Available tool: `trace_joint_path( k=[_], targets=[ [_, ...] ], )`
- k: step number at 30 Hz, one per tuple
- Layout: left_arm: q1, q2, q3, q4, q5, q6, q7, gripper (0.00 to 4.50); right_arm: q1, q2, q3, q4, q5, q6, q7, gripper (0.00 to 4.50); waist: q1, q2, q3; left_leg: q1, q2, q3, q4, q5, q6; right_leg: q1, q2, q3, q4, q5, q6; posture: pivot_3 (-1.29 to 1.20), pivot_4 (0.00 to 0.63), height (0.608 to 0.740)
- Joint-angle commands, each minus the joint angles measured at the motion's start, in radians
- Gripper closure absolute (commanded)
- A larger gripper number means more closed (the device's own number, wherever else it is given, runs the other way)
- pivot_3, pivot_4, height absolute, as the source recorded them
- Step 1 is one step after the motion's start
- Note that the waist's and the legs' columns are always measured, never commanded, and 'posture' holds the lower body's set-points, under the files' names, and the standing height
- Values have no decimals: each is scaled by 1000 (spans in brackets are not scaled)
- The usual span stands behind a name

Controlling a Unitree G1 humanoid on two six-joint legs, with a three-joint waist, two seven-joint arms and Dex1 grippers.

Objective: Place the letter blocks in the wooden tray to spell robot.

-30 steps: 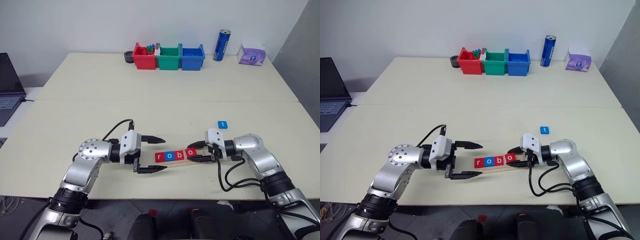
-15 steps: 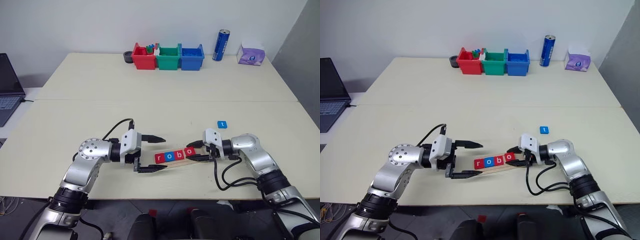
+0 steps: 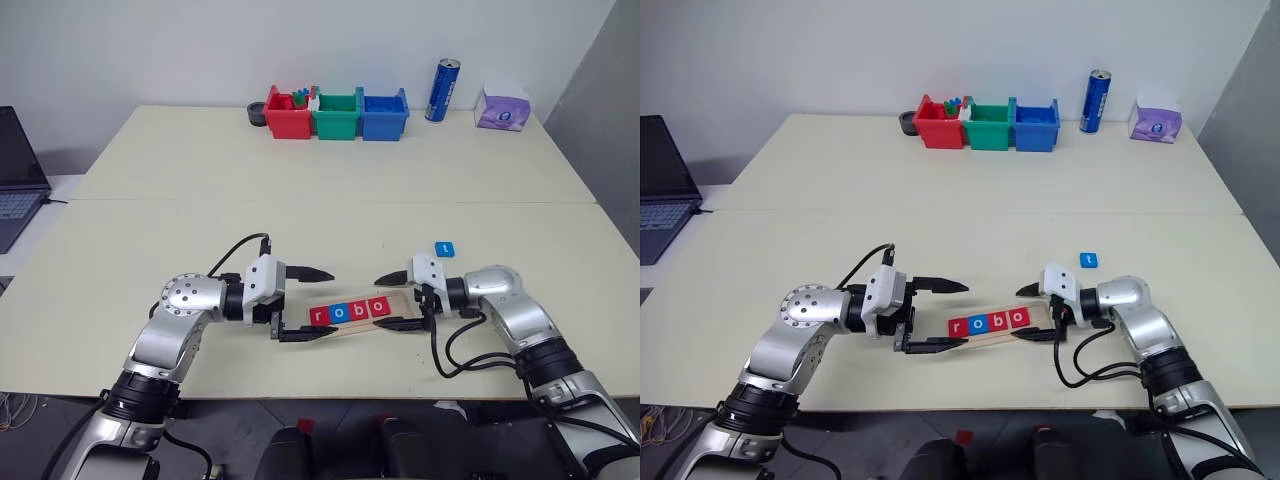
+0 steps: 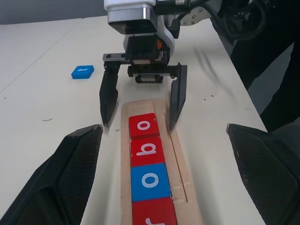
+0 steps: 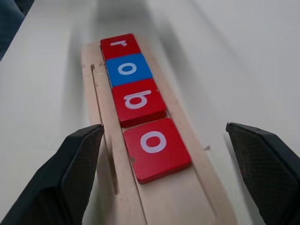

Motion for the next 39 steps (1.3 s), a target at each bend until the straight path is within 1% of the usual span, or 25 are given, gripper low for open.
trace_joint_path(
  k=[1, 4, 9, 10, 14, 15, 18, 19, 21, 22, 24, 27, 31, 32, 37, 39],
  targets=[
    [-18, -4, -3, -15, -5, -8, 0, 0, -24, -31, -57, -41, 39, 18, -2, 27, 0, 0, 0, 0, 0, 0, 0, 0, 0, 0, 0, 0, 0, 0, 0, 0, 150, 740],
    [-23, -7, -4, -12, -5, -10, 3, 0, -21, -61, -97, -26, 57, 43, -9, 593, 0, 0, 0, 0, 0, 0, 0, 0, 0, 0, 0, 0, 0, 0, 0, 0, 150, 740],
    [-52, -44, -2, -13, -5, 3, 45, 0, -18, -101, -174, -12, 79, 79, -63, 2419, 1, 0, 0, 0, 0, 0, 0, 0, 0, 0, -1, 0, 0, 0, 0, 0, 150, 740],
    [-59, -63, -2, -18, -7, 16, 70, 0, -11, -108, -191, -17, 77, 83, -86, 2776, 0, 0, 0, 0, 0, 0, 0, 0, 0, 0, -1, 0, 0, 0, 0, 0, 150, 740],
    [-74, -140, -14, -24, 28, 32, 186, 0, 36, -106, -262, -74, 51, 100, -256, 4263, 1, 0, 0, -1, 0, 0, 0, 0, 0, 0, -1, 1, 0, 0, 0, 0, 150, 740],
    [-71, -155, -18, -26, 38, 33, 208, 0, 51, -99, -277, -98, 31, 114, -325, 4458, 0, 0, 0, -1, 0, 0, 0, 0, 0, 0, -1, 2, 0, 0, 0, 0, 150, 740],
    [-60, -184, -28, -34, 54, 37, 253, 0, 97, -71, -309, -172, 3, 177, -481, 4458, 0, 0, 0, -1, 0, 0, 0, 0, 0, 0, -1, 2, 0, 0, 0, 0, 150, 740],
    [-54, -191, -31, -39, 55, 39, 264, 0, 119, -58, -320, -205, -12, 215, -545, 4283, -1, 0, 0, -1, 0, 0, 0, 0, 0, 0, 0, 3, 0, 0, 0, 0, 150, 740],
    [-44, -198, -34, -47, 56, 41, 276, 0, 163, -31, -329, -280, -17, 283, -620, 3865, -2, 0, 0, -1, 0, 0, 0, 0, 0, 0, 0, 3, 0, 0, 0, 0, 150, 740],
    [-40, -199, -35, -49, 56, 41, 279, 0, 184, -13, -331, -322, -22, 317, -660, 3563, -2, 0, 0, -1, 0, 0, 0, 0, 0, 0, 0, 3, 0, 0, 0, 0, 150, 740],
    [-37, -197, -33, -46, 57, 38, 279, 0, 207, 34, -340, -398, -13, 413, -738, 2804, -3, 0, 0, -1, 0, 0, -1, 0, 0, 0, 0, 3, 1, 0, 0, 0, 150, 740],
    [-45, -194, -29, -31, 59, 32, 278, 0, 216, 95, -342, -464, -22, 504, -837, 1724, -3, 0, 0, 0, 0, 0, 0, 0, 0, 0, 0, 3, 1, 0, 0, 0, 150, 740],
    [-61, -195, -27, -11, 68, 22, 282, 0, 197, 167, -330, -478, -63, 575, -973, 241, -2, 0, 0, -1, -1, 0, 0, 0, 0, 0, 0, 3, 1, 0, 0, 0, 150, 740],
    [-64, -196, -27, -7, 69, 20, 284, 0, 187, 186, -330, -469, -78, 588, -1014, 54, -2, 0, 0, -1, -1, 0, 0, 0, 0, 0, 0, 3, 1, 0, 0, 0, 150, 740],
    [-68, -199, -30, -4, 69, 19, 291, 0, 144, 273, -369, -423, -63, 646, -1116, 54, -2, 0, 0, -1, -1, 0, -1, 0, 0, 0, 0, 3, 0, 0, 0, 0, 150, 740],
    [-69, -201, -31, -3, 69, 19, 293, 0, 133, 289, -375, -400, -62, 647, -1139, 54, -2, 0, 0, -1, -1, 0, -1, 0, 0, 0, 0, 3, 0, 0, 0, 0, 150, 740]
  ],
)
